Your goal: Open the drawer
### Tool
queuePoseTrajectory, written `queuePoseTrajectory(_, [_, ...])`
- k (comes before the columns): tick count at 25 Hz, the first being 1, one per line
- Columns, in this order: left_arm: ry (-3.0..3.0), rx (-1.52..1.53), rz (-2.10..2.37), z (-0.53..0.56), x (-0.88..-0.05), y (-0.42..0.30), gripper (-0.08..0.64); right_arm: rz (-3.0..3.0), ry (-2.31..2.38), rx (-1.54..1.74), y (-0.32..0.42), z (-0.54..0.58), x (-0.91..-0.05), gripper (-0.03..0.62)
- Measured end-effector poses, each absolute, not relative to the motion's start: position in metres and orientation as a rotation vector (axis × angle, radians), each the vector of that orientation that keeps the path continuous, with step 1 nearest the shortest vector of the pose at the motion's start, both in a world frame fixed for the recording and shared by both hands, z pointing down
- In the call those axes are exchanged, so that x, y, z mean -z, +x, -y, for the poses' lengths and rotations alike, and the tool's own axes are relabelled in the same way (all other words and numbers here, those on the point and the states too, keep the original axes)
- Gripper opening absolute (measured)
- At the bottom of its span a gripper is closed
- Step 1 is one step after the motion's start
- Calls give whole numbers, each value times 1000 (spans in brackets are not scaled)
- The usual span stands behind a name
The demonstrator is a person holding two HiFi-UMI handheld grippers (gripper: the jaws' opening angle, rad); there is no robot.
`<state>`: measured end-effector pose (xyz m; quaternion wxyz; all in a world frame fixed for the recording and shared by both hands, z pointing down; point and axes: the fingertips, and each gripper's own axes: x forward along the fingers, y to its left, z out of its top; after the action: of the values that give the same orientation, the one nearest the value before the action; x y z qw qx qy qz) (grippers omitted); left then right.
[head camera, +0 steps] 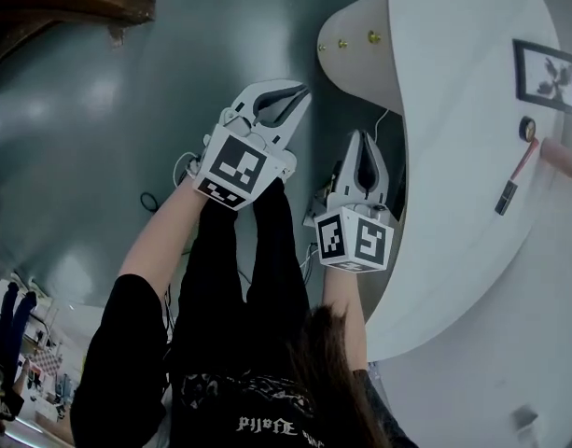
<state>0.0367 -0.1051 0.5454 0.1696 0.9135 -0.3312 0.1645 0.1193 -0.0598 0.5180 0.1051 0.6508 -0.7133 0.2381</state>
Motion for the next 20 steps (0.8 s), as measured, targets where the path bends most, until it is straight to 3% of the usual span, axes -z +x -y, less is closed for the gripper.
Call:
queuePoseTrajectory(10, [2660, -451, 842, 131, -586, 64, 32, 2082, 1908, -678, 119, 76, -561, 26])
queuePoseTrajectory(20, [2695, -465, 710, 168, -613, 94, 171, 2074, 1899, -662, 126, 97, -582, 26])
